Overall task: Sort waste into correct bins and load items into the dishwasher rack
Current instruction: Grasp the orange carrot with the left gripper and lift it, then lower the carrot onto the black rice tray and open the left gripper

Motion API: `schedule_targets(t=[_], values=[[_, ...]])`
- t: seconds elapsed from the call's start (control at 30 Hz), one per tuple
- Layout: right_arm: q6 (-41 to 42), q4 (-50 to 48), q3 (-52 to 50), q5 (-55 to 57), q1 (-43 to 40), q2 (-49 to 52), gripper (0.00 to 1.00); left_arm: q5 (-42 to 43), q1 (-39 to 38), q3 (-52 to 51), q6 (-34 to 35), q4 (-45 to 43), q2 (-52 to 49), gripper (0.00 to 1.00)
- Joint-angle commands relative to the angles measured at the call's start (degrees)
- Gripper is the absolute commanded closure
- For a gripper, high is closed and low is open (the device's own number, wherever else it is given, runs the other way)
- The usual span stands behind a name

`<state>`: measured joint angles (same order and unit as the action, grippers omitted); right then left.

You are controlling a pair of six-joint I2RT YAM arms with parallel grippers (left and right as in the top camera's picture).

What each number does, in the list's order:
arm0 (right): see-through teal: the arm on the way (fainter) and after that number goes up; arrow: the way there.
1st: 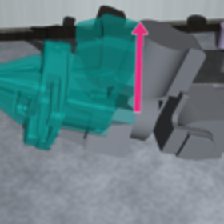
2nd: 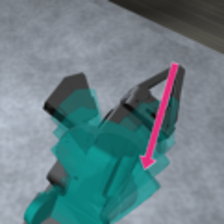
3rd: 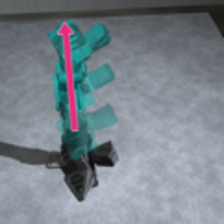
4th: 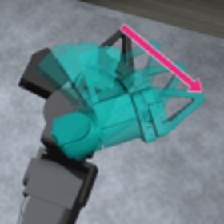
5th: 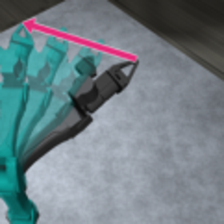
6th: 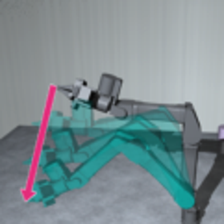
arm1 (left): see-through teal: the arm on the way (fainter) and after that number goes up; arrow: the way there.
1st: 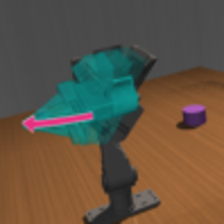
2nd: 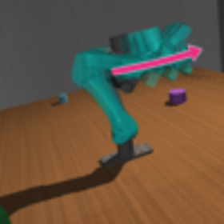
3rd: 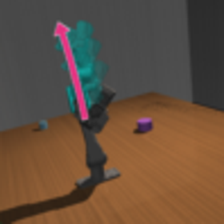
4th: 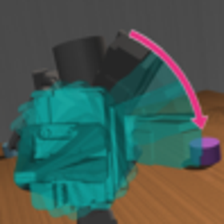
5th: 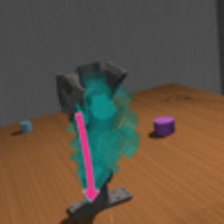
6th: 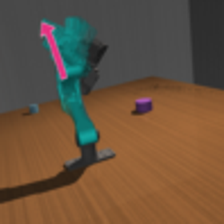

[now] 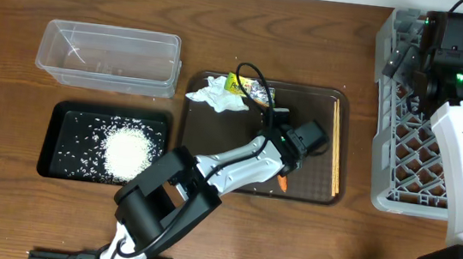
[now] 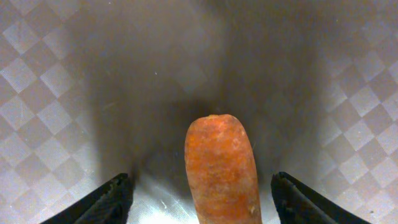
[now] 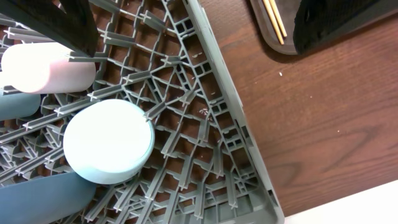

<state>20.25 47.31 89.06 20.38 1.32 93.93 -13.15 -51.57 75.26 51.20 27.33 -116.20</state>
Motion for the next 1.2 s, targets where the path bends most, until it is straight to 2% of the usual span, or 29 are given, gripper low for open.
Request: schedule_targets(t=[0.0, 0.1, 0.3, 0.47, 0.63, 0.83, 1.03, 1.17], values=[[-0.8, 0.0, -0.4, 1.0, -0.2, 0.2, 0.01, -1.4, -0.8, 0.1, 0.3, 0.2, -0.1, 0.29], [-0.8, 0.0, -0.4, 1.0, -0.2, 0.2, 0.01, -1.5, -1.2, 0.1, 0.3, 0.2, -0.1, 0.36], [-0.8, 0.0, -0.4, 1.0, -0.2, 0.2, 0.01, -1.5, -1.2, 0.1, 0.3, 0.2, -0.1, 0.62], [-0.8, 0.0, -0.4, 1.0, -0.2, 0.2, 0.01, -1.6, -1.2, 0.1, 0.3, 0.2, -0.1, 0.74], [-0.8, 0.0, -0.4, 1.0, -0.2, 0.2, 0.01, -3.6, -1.0, 0.2, 0.1, 1.4, 0.3, 0.76], [-0.8, 0.0, -0.4, 1.0, -0.2, 0.2, 0.01, -5.6, 0.9, 0.2, 0.0, 7.0, 6.0, 0.75], [-0.8, 0.0, -0.4, 1.0, -0.2, 0.2, 0.01, -7.5, 8.2, 0.2, 0.1, 15.9, 15.6, 0.76], [-0.8, 0.0, -0.4, 1.0, -0.2, 0.2, 0.01, -7.5, 16.4, 0.2, 0.1, 22.4, 21.4, 0.76]])
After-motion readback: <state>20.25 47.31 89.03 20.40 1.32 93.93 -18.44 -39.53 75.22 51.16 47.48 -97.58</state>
